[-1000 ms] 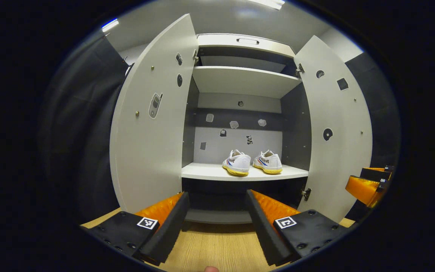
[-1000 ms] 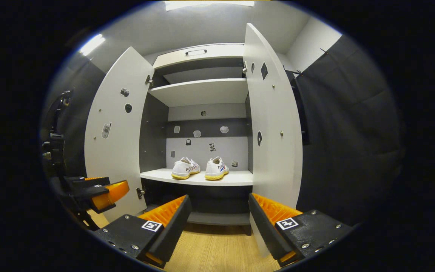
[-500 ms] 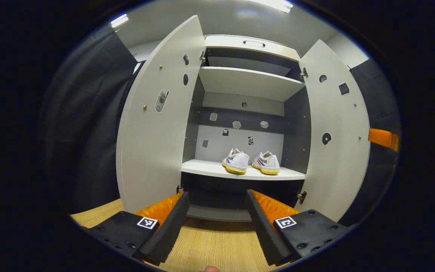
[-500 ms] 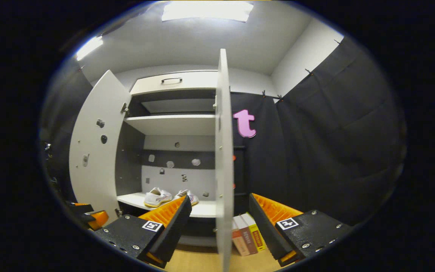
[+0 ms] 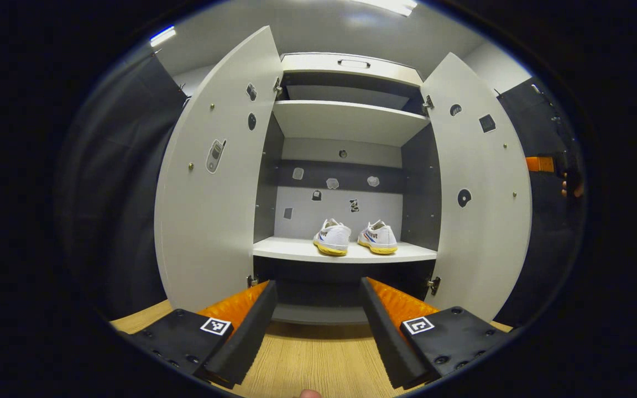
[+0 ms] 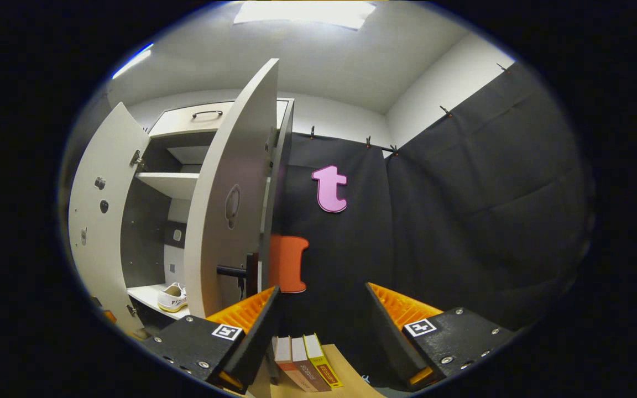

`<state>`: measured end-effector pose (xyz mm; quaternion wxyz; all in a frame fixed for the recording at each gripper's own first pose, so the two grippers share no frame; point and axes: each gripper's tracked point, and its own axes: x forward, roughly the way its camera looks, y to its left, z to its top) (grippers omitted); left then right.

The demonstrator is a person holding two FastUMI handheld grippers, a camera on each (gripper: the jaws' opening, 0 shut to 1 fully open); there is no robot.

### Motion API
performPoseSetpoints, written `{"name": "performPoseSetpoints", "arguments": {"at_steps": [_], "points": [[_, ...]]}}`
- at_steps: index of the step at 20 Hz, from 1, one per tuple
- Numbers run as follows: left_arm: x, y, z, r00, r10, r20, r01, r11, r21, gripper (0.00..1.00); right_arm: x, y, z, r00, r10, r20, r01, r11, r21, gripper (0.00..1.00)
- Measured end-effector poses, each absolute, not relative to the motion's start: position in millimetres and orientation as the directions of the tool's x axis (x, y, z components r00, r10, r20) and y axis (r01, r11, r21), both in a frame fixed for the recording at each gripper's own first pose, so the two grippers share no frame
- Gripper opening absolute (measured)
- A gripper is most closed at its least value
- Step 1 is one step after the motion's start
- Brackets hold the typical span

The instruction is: Grab one shoe with the right hand and put it into the shoe cabinet, grab the other shoe with the left hand and put it into the shoe cabinet; then close the right door with the right hand and the left door with the left hand.

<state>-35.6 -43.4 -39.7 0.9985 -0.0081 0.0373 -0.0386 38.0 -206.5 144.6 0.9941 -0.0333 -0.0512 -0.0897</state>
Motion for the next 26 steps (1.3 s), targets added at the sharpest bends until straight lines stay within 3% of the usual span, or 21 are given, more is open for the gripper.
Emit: {"name": "performPoseSetpoints", "arguments": {"at_steps": [4,5,6,26], "points": [[-36.8,-40.5,-36.2,0.995,-0.071,-0.068,0.070,0.997,-0.024,0.97,36.2,-184.3,142.2,0.986,-0.135,0.094,0.139,0.989,-0.048,0.88],[-35.8,-40.1,-33.7,0.995,-0.073,-0.062,0.072,0.997,-0.018,0.97,36.2,-177.3,141.6,0.988,-0.125,0.092,0.130,0.990,-0.047,0.95],[-34.7,-39.6,-31.6,0.996,-0.077,-0.055,0.076,0.997,-0.013,0.97,35.7,-169.6,142.0,0.989,-0.114,0.093,0.118,0.992,-0.043,0.87],[-38.4,-4.6,-42.0,0.994,-0.020,-0.105,0.016,0.999,-0.032,0.97,74.4,-26.1,124.3,0.980,0.188,0.058,-0.189,0.982,0.024,0.90]]}}
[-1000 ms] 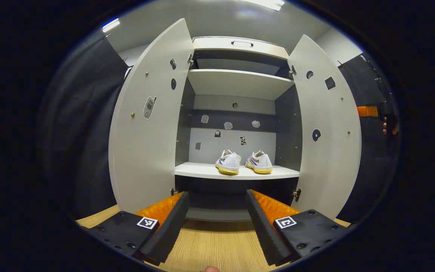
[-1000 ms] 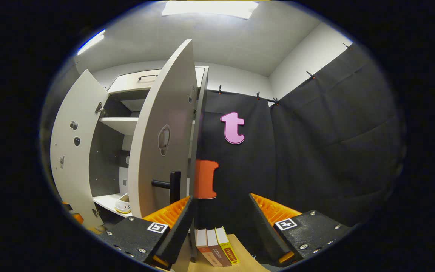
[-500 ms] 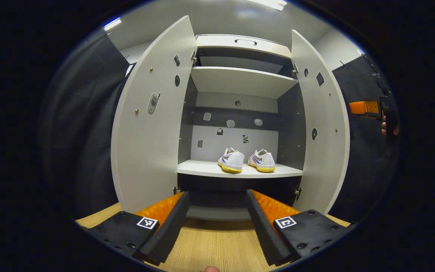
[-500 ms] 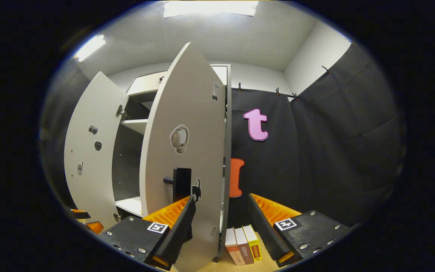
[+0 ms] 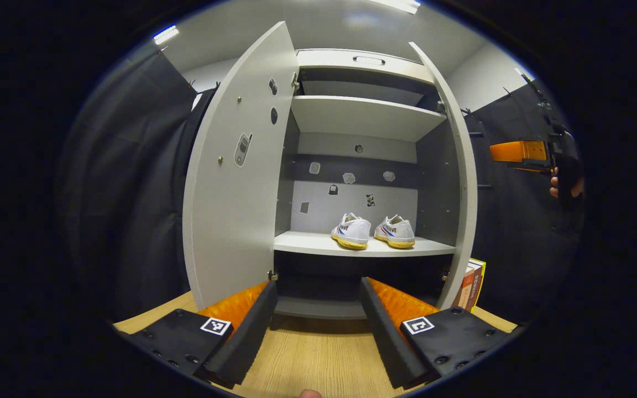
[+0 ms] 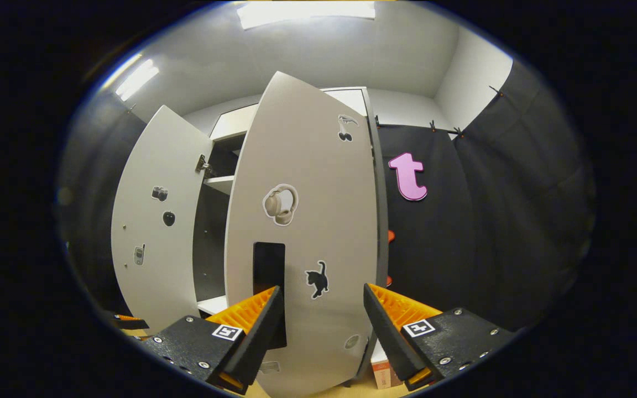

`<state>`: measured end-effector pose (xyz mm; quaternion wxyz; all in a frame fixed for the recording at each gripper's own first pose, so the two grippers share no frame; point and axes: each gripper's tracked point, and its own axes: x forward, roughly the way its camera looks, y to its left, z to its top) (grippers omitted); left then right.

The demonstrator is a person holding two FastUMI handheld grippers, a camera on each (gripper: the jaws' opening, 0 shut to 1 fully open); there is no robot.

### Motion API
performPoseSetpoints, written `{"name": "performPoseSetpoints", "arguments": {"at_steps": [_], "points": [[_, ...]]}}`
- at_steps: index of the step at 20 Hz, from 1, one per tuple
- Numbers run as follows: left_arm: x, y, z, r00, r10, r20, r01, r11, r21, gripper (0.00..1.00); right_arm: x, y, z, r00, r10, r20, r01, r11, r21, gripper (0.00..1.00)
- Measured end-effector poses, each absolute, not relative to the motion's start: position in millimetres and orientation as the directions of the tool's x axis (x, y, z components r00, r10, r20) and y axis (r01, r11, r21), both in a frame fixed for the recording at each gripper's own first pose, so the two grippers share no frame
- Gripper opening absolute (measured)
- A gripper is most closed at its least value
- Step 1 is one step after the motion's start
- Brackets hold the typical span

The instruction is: Grab one shoe with the right hand and put it into the shoe cabinet, grab the other shoe with the left hand and put it into the shoe cabinet; then close the right door with the right hand and the left door with the left hand.

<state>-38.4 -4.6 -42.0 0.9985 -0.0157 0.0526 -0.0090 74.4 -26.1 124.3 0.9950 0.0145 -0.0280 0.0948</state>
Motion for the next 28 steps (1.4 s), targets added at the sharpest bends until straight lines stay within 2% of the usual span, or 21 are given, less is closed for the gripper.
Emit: {"name": "performPoseSetpoints", "arguments": {"at_steps": [2,3,4,6,7,8,9,15,17,18,20,28], "points": [[-41.2,-0.1,-41.5,0.995,-0.009,-0.101,0.006,1.000,-0.030,0.97,85.5,-12.1,119.2,0.977,0.208,0.051,-0.210,0.978,0.018,0.91],[-42.0,2.1,-40.9,0.995,-0.004,-0.101,0.001,1.000,-0.030,0.97,88.9,-6.2,116.5,0.974,0.221,0.047,-0.222,0.975,0.025,0.96],[-42.3,4.4,-41.4,0.995,-0.002,-0.104,-0.001,1.000,-0.029,0.97,93.0,3.4,112.8,0.970,0.239,0.044,-0.241,0.970,0.039,0.91],[-45.4,9.1,-44.0,0.994,0.008,-0.110,-0.011,1.000,-0.024,0.97,103.0,18.6,107.5,0.964,0.263,0.028,-0.265,0.963,0.055,0.91],[-47.3,11.1,-45.5,0.993,0.013,-0.114,-0.016,1.000,-0.025,0.97,110.2,20.7,109.3,0.966,0.255,0.047,-0.258,0.965,0.052,0.96],[-47.4,13.0,-46.7,0.993,0.015,-0.118,-0.018,0.999,-0.027,0.97,110.6,21.6,110.6,0.965,0.257,0.052,-0.259,0.964,0.052,0.89],[-48.2,14.1,-46.9,0.992,0.017,-0.123,-0.021,0.999,-0.029,0.97,111.6,22.9,108.9,0.965,0.258,0.047,-0.260,0.964,0.056,0.91],[-49.1,16.3,-43.9,0.994,0.013,-0.113,-0.016,1.000,-0.026,0.96,136.1,40.0,102.1,0.968,0.249,0.037,-0.251,0.966,0.059,0.91],[-48.3,15.6,-45.3,0.993,0.009,-0.114,-0.013,1.000,-0.029,0.99,145.2,48.7,99.5,0.971,0.235,0.041,-0.237,0.971,0.040,0.91],[-45.6,14.1,-47.1,0.993,0.006,-0.115,-0.009,1.000,-0.029,0.96,149.3,49.6,99.5,0.973,0.229,0.044,-0.230,0.973,0.032,0.91],[-46.1,11.9,-48.4,0.993,-0.001,-0.119,-0.003,0.999,-0.032,0.99,153.7,51.1,97.6,0.974,0.221,0.044,-0.222,0.975,0.027,0.91],[-43.7,4.3,-51.9,0.992,-0.025,-0.123,0.021,0.999,-0.036,0.96,176.6,55.4,88.5,0.979,0.200,0.026,-0.201,0.976,0.078,0.91]]}}
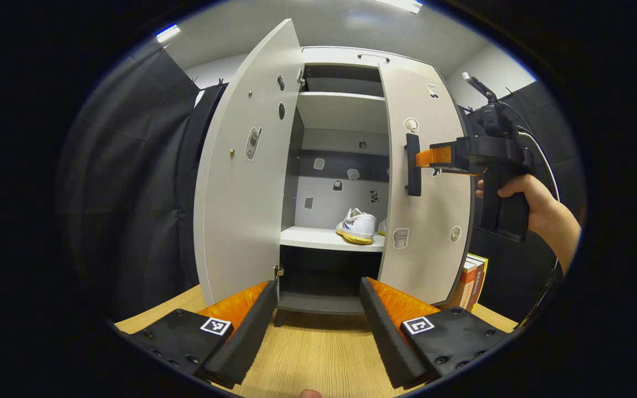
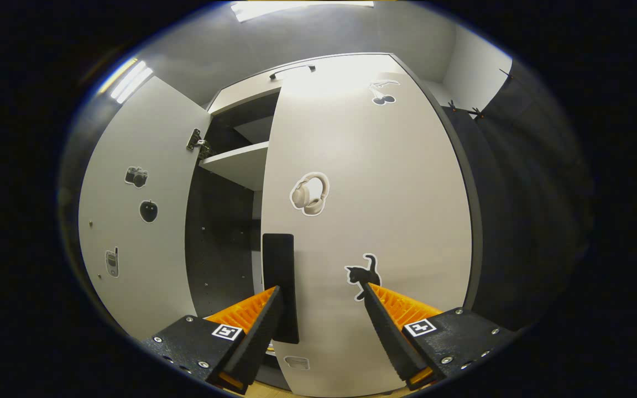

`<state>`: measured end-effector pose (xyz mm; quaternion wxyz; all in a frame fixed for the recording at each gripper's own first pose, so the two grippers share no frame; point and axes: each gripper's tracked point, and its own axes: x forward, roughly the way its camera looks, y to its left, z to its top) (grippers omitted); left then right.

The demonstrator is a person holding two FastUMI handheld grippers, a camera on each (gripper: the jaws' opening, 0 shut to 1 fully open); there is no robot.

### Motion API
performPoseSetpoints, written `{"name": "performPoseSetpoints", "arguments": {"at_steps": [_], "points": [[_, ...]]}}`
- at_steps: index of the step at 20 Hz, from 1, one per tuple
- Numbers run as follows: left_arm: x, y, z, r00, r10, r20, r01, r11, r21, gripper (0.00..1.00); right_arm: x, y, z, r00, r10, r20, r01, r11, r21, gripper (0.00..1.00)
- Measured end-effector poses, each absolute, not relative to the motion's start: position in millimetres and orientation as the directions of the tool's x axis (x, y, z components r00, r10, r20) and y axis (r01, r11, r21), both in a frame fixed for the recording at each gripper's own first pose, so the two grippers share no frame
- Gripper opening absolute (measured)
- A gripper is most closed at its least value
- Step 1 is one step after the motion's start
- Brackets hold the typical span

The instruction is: Grab one shoe with the right hand and put it into the shoe cabinet, grab the other shoe with the left hand and put it into the shoe cabinet; then close the right door with the right hand and the left door with the left hand.

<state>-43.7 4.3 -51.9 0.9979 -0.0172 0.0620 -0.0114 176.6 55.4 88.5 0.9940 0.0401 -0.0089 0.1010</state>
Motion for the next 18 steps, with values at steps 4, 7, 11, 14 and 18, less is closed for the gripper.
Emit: {"name": "performPoseSetpoints", "arguments": {"at_steps": [4,7,11,14,18], "points": [[-43.3,4.0,-51.7,0.992,-0.024,-0.124,0.020,0.999,-0.037,0.96,175.1,51.8,93.1,0.981,0.188,0.037,-0.191,0.978,0.082,0.91],[-38.7,2.8,-47.0,0.993,-0.028,-0.116,0.025,0.999,-0.031,0.97,158.7,37.3,107.7,0.984,0.163,0.068,-0.168,0.983,0.074,0.92],[-34.1,-3.6,-39.6,0.994,-0.044,-0.104,0.041,0.999,-0.034,0.97,119.2,13.5,110.8,0.992,0.114,0.061,-0.117,0.992,0.045,0.92],[-29.5,-8.2,-36.6,0.994,-0.054,-0.098,0.051,0.998,-0.038,0.96,86.9,0.3,109.5,0.993,0.087,0.075,-0.091,0.995,0.044,0.92],[-25.1,-15.6,-34.0,0.994,-0.064,-0.092,0.061,0.997,-0.040,0.96,35.3,-18.0,87.9,0.995,0.026,0.096,-0.031,0.999,0.042,0.92]]}}
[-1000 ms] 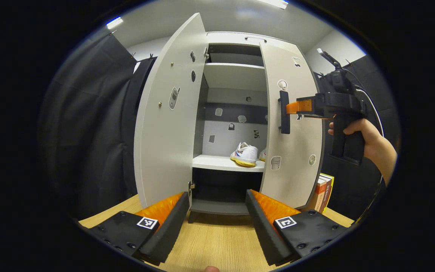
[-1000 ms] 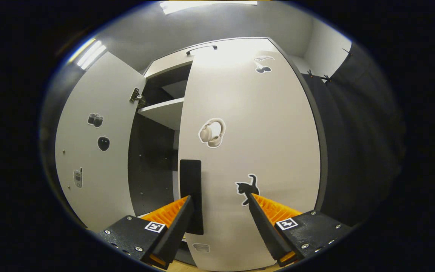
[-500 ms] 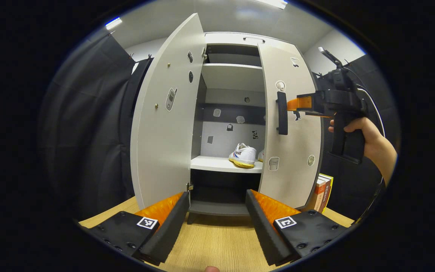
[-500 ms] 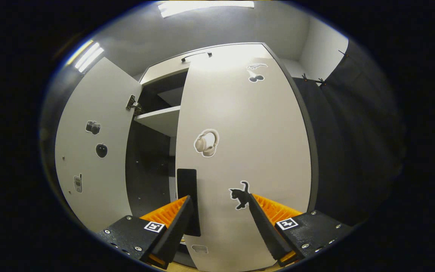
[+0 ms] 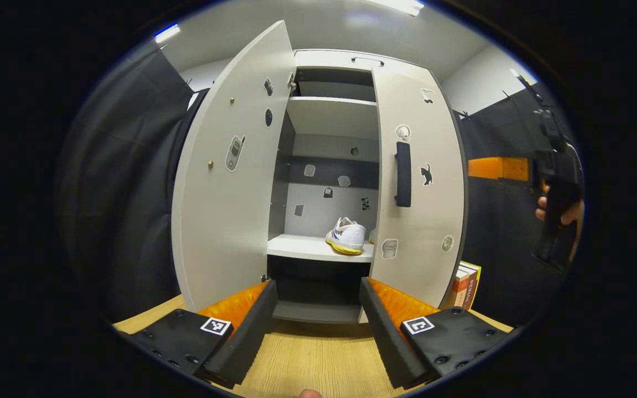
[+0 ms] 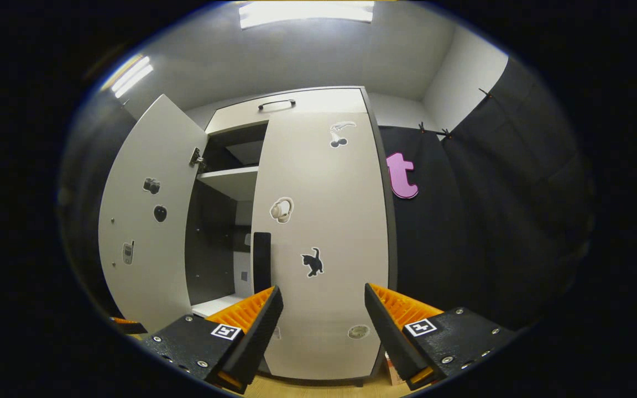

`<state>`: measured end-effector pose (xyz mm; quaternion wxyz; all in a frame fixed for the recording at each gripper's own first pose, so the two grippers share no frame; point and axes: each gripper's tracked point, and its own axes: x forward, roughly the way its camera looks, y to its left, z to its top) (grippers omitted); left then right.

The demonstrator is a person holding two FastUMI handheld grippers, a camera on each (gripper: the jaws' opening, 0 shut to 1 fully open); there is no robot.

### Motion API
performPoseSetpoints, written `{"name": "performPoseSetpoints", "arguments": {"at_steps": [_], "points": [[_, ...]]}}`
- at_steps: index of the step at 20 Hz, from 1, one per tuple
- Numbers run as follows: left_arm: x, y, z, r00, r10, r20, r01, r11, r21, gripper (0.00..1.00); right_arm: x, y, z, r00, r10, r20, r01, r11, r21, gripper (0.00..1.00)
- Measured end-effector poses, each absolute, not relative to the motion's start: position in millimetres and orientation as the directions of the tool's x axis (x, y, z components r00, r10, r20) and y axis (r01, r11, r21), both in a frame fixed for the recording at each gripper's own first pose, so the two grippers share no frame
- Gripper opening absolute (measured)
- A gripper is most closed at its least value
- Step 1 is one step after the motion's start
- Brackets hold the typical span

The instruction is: Grab one shoe with the right hand and put it into the shoe cabinet, grab the other shoe with the left hand and put it into the shoe cabinet; then close the right door with the right hand and the left door with the left hand.

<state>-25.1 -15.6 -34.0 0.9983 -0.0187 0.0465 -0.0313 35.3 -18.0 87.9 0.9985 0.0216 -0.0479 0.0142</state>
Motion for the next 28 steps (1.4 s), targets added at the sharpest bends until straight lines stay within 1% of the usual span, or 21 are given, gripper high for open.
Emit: {"name": "performPoseSetpoints", "arguments": {"at_steps": [3,5,9,12,15,16,17,18,19,20,22,23,25,26,28], "points": [[-25.2,-22.4,-31.2,0.994,-0.074,-0.085,0.071,0.997,-0.042,0.97,-2.8,-27.7,57.1,0.997,-0.011,0.073,0.007,0.998,0.058,0.92],[-25.1,-28.8,-28.4,0.993,-0.086,-0.079,0.083,0.996,-0.044,0.97,-22.4,-31.3,38.7,0.999,-0.030,0.042,0.026,0.995,0.101,0.92],[-25.0,-35.1,-20.1,0.992,-0.105,-0.064,0.102,0.993,-0.059,0.97,-42.7,-42.0,13.4,0.997,-0.073,0.013,0.072,0.993,0.089,0.92],[-29.8,-24.0,14.6,0.996,-0.086,0.001,0.086,0.994,-0.074,0.97,-44.6,-31.0,8.9,0.999,-0.042,0.011,0.041,0.996,0.074,0.92],[-37.6,5.4,69.5,0.994,-0.058,0.093,0.072,0.987,-0.145,0.96,-39.0,-14.7,2.5,1.000,0.008,0.001,-0.008,0.998,0.064,0.92],[-37.7,22.9,86.8,0.992,-0.033,0.119,0.052,0.985,-0.162,0.96,-38.0,-9.2,1.0,1.000,0.023,-0.003,-0.023,0.998,0.067,0.92],[-38.1,45.5,101.6,0.991,0.011,0.131,0.010,0.987,-0.163,0.94,-36.7,-5.0,-1.2,0.999,0.033,-0.005,-0.032,0.997,0.072,0.92],[-38.7,71.0,110.1,0.989,0.066,0.130,-0.045,0.987,-0.156,0.96,-36.3,-0.4,-1.9,0.999,0.046,-0.008,-0.045,0.996,0.078,0.92],[-38.3,100.8,116.7,0.985,0.127,0.114,-0.110,0.983,-0.146,0.93,-36.3,4.4,-3.6,0.998,0.060,-0.013,-0.059,0.995,0.086,0.92],[-37.9,130.3,121.6,0.978,0.185,0.101,-0.170,0.976,-0.137,0.93,-35.7,7.8,-4.8,0.997,0.070,-0.018,-0.069,0.993,0.091,0.92],[-31.8,180.5,130.6,0.955,0.280,0.101,-0.266,0.955,-0.128,0.94,-36.9,10.3,-4.1,0.997,0.079,-0.018,-0.077,0.993,0.091,0.92],[-27.3,200.8,132.2,0.942,0.318,0.104,-0.305,0.944,-0.124,0.96,-37.9,10.6,-4.0,0.997,0.081,-0.018,-0.080,0.993,0.086,0.92],[-10.4,229.9,123.6,0.927,0.365,0.082,-0.356,0.928,-0.110,0.96,-39.4,8.9,-1.1,0.997,0.080,-0.015,-0.078,0.994,0.078,0.92],[0.6,240.7,115.3,0.925,0.375,0.062,-0.368,0.924,-0.108,0.94,-40.5,7.7,-0.3,0.997,0.080,-0.016,-0.078,0.994,0.074,0.92],[23.3,254.1,104.6,0.927,0.373,0.038,-0.366,0.923,-0.116,0.99,-41.6,0.9,1.7,0.998,0.062,-0.017,-0.061,0.996,0.063,0.92]]}}
